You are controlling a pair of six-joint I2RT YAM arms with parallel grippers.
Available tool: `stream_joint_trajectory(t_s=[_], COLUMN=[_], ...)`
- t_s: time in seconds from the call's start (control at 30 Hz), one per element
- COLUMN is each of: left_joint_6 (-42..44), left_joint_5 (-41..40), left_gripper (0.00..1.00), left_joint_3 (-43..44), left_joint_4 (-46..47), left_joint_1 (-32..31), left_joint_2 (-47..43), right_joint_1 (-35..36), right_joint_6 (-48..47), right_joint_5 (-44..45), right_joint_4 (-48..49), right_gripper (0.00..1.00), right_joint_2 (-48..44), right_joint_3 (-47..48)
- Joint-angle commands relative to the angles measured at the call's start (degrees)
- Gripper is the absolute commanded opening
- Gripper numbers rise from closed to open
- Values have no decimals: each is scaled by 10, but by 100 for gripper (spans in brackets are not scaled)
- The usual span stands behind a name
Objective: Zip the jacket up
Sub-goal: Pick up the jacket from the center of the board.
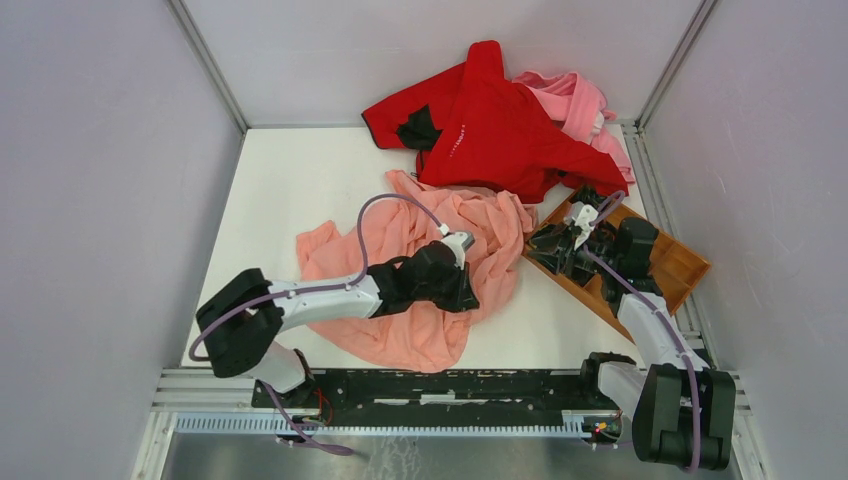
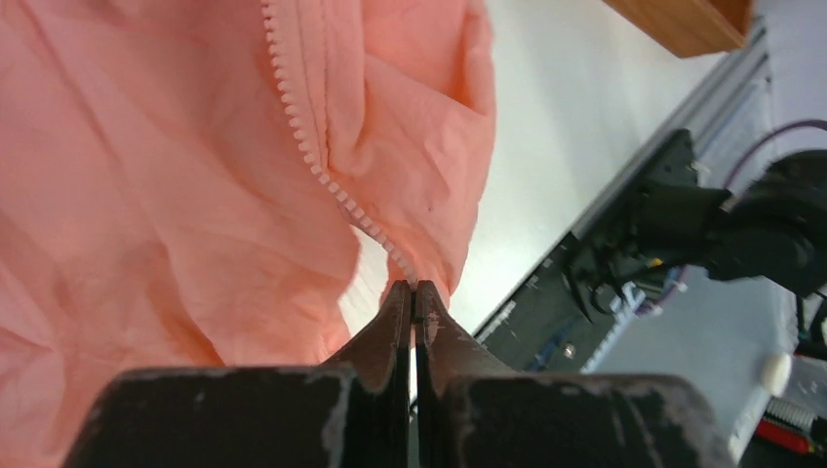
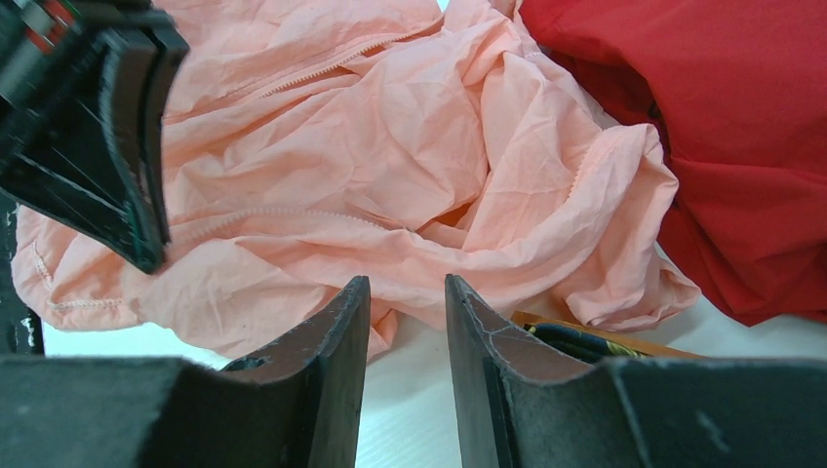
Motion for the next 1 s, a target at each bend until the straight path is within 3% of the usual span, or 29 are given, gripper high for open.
stream_joint_trajectory(t_s=[0.0,0.37,0.6,0.97], left_joint_6=[45,31,21,2], left_joint_5=[74,195,232,252], left_gripper=[2,2,2,2], left_joint_3=[36,2,-39,-87], left_joint_4=[-86,-148,-83,21], left_joint_1=[-3,-4,-8,-7], left_joint_2=[-49,-84,-57,-27], right_joint_1=[-2,24,120,195], right_joint_6=[10,37,-16,66], right_joint_5=[-29,25,134,346], right_joint_4=[13,17,-85,-100], right_gripper=[40,39,40,38], right_joint_2=[4,24,98,251], right_joint_3=[18,28,126,235])
